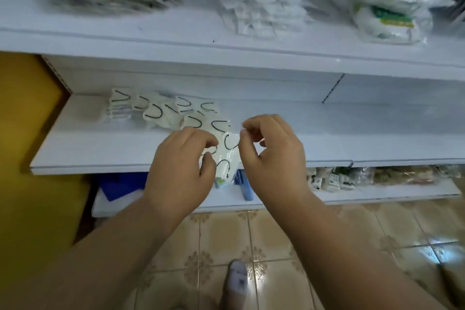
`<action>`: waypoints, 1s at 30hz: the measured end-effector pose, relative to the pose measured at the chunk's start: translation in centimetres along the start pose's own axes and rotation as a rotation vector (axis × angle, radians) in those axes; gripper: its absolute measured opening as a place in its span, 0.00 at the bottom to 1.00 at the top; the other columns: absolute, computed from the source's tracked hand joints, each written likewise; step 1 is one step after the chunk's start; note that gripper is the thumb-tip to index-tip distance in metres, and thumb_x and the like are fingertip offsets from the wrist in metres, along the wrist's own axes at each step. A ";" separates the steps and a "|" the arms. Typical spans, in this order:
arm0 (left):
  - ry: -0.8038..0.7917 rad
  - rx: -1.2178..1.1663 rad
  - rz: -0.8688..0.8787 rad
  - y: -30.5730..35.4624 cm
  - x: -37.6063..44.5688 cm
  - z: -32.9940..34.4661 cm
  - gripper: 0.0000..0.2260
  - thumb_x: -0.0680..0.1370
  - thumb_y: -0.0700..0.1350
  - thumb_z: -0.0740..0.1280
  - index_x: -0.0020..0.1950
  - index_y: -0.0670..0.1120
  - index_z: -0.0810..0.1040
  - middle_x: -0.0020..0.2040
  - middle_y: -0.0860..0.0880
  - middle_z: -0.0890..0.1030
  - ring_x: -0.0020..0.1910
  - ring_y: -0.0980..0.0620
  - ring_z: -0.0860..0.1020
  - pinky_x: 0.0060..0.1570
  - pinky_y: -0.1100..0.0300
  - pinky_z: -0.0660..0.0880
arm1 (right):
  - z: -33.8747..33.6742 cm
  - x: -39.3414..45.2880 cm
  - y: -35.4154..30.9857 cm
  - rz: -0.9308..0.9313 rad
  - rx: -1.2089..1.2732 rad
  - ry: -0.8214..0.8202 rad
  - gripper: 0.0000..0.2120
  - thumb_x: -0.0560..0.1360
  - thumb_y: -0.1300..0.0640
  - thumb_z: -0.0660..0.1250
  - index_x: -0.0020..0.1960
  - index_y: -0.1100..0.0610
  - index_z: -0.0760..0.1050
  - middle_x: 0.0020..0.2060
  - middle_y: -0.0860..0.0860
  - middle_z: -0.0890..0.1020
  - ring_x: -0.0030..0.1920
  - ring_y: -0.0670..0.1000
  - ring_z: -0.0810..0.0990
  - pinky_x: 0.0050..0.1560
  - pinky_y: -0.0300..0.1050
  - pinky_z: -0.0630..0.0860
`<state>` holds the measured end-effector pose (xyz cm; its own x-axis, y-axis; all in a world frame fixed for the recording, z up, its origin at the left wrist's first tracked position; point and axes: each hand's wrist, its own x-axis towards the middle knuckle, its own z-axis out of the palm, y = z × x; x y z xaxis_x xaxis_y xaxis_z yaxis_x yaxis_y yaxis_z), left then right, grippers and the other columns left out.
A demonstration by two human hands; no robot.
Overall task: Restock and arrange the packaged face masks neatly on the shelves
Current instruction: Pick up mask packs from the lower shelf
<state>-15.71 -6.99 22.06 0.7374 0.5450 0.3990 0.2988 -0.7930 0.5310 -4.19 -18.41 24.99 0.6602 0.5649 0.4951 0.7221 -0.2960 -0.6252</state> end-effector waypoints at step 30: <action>-0.466 -0.464 -0.897 -20.5 5.5 28.5 0.16 0.74 0.40 0.69 0.59 0.56 0.74 0.49 0.49 0.83 0.39 0.48 0.82 0.41 0.54 0.81 | 27.6 -3.9 26.3 1.648 0.875 0.016 0.16 0.70 0.56 0.77 0.52 0.61 0.77 0.44 0.60 0.83 0.47 0.57 0.82 0.62 0.64 0.75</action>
<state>-0.50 4.45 -7.96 0.5524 0.6368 -0.5379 0.6538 0.0693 0.7534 6.56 -7.13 -9.99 0.5005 0.1500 -0.8526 -0.8591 -0.0351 -0.5105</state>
